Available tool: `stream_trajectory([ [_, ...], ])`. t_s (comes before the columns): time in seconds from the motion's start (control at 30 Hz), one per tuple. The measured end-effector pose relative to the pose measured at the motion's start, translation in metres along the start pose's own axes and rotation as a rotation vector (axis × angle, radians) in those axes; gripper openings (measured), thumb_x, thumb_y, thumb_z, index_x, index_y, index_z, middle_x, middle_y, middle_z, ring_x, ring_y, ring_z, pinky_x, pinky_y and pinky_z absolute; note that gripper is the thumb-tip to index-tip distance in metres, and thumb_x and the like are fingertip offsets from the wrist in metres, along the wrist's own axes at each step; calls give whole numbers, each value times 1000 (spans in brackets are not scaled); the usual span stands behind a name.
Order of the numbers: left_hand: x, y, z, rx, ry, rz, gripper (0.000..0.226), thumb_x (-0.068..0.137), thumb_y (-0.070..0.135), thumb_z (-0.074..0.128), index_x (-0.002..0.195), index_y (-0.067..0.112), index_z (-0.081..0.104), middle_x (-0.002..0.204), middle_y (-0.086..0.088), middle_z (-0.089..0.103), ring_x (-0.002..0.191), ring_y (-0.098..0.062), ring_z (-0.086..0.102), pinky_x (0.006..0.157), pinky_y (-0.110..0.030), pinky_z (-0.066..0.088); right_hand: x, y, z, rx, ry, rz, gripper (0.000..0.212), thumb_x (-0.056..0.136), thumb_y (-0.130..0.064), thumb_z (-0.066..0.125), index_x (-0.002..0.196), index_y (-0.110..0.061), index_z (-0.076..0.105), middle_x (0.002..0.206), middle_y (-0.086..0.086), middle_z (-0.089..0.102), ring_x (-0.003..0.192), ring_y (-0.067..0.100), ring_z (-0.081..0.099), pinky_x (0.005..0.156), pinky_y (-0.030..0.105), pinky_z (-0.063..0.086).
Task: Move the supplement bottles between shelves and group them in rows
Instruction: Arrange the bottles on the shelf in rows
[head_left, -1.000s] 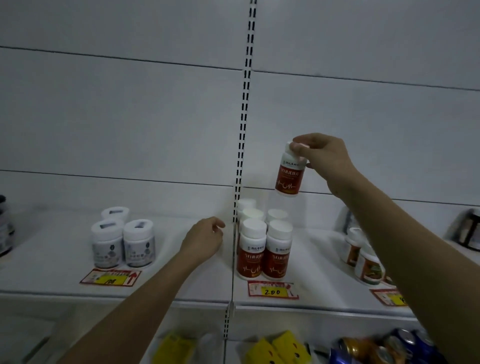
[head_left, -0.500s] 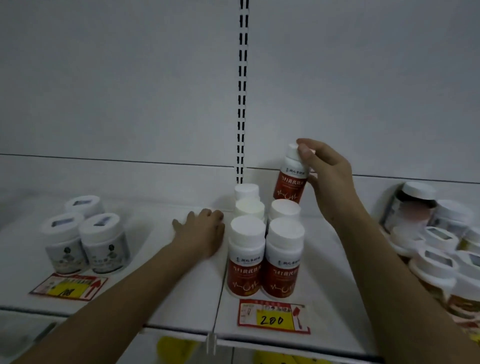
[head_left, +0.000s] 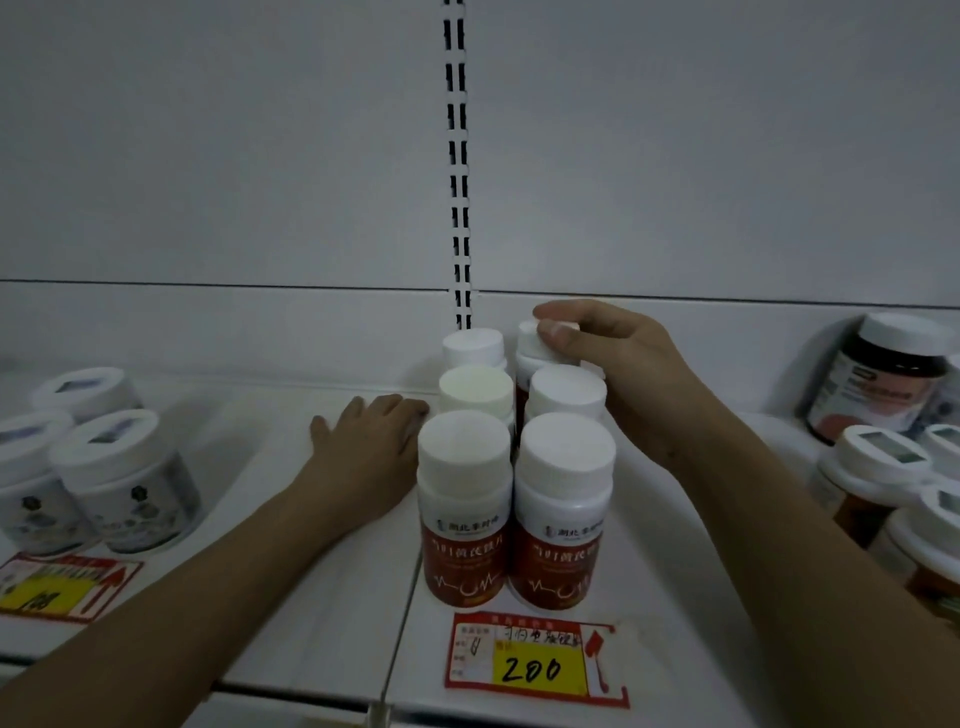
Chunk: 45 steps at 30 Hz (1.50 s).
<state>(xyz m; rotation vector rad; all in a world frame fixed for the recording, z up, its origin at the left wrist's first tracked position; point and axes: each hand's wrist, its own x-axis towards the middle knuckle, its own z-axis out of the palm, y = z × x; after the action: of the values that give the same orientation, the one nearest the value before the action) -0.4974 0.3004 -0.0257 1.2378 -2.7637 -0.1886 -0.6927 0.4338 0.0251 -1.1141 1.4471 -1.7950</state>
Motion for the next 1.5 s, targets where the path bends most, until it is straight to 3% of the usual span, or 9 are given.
stream_trajectory([
  [0.23,-2,0,0,-4,-8,7,54,99,44,39,149,30,25,155,2,29,144,-27,22,114,-61,17,-3,2,-1,40,-48,66,14,86,-17,71,99,-19,77,91,-3,77,80,9,70,68,21,55],
  [0.47,-6,3,-4,-19,-13,4,54,101,43,38,150,28,24,155,0,29,145,-28,21,114,-61,16,-4,1,-3,-3,-65,93,21,96,-26,56,103,-25,76,106,-5,74,106,22,67,90,36,55],
  [0.53,-6,3,-4,-32,-11,5,54,101,44,38,150,28,24,156,1,29,145,-27,21,115,-61,15,-5,0,-4,-32,-96,90,24,98,-25,53,103,-27,76,109,-5,74,108,23,66,90,35,55],
  [0.73,-5,2,-3,-29,-6,7,53,100,43,39,149,28,25,155,1,29,145,-27,21,115,-60,15,-6,-5,-6,-74,-136,78,20,96,-24,58,102,-28,76,102,-5,75,98,16,70,72,21,56],
  [1.27,3,-4,5,-17,5,17,56,100,45,40,151,29,23,158,2,26,146,-27,18,115,-62,13,-4,-2,-11,-93,-173,51,17,91,-22,64,98,-28,77,96,-6,75,85,8,69,66,18,53],
  [1.37,6,-5,8,-17,9,11,54,99,44,40,149,29,25,157,2,28,146,-29,19,115,-63,13,-5,-2,-11,-128,-185,56,19,94,-27,60,102,-29,76,103,-6,75,93,10,70,69,19,54],
  [1.5,11,-7,9,-18,11,5,48,98,42,42,143,27,34,153,1,33,143,-30,24,112,-64,15,-6,-3,-10,-190,-170,66,27,99,-41,49,106,-32,73,110,-6,73,104,14,68,86,31,56],
])
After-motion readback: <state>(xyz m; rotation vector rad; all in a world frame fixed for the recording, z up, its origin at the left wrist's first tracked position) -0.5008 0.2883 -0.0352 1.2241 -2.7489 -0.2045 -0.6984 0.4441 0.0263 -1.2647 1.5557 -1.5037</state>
